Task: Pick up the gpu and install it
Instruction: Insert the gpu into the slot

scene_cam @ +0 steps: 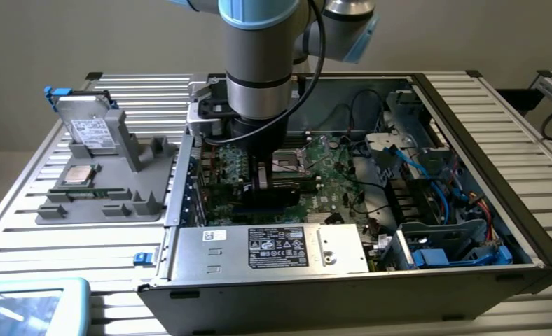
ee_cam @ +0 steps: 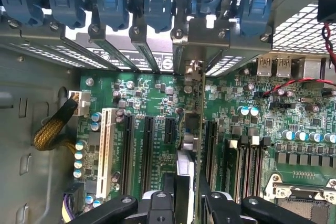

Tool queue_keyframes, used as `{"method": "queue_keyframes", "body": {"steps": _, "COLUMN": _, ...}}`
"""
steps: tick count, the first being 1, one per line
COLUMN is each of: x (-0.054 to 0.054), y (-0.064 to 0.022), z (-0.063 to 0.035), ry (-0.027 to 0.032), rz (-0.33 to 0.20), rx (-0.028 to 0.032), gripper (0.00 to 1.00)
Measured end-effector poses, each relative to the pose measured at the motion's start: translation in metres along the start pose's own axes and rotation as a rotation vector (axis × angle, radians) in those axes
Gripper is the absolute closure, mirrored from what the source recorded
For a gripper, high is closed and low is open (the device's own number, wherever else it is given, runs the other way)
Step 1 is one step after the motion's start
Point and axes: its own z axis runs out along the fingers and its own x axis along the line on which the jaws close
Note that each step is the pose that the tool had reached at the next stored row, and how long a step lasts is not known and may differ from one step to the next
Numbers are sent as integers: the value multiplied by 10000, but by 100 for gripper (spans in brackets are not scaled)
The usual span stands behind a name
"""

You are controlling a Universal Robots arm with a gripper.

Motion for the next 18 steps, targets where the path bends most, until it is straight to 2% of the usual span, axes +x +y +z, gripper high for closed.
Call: {"method": "queue_keyframes", "body": {"steps": 18, "x": 3, "y": 9, "z": 3, "ry": -9, "rz": -9, "rx": -13, "gripper": 73}}
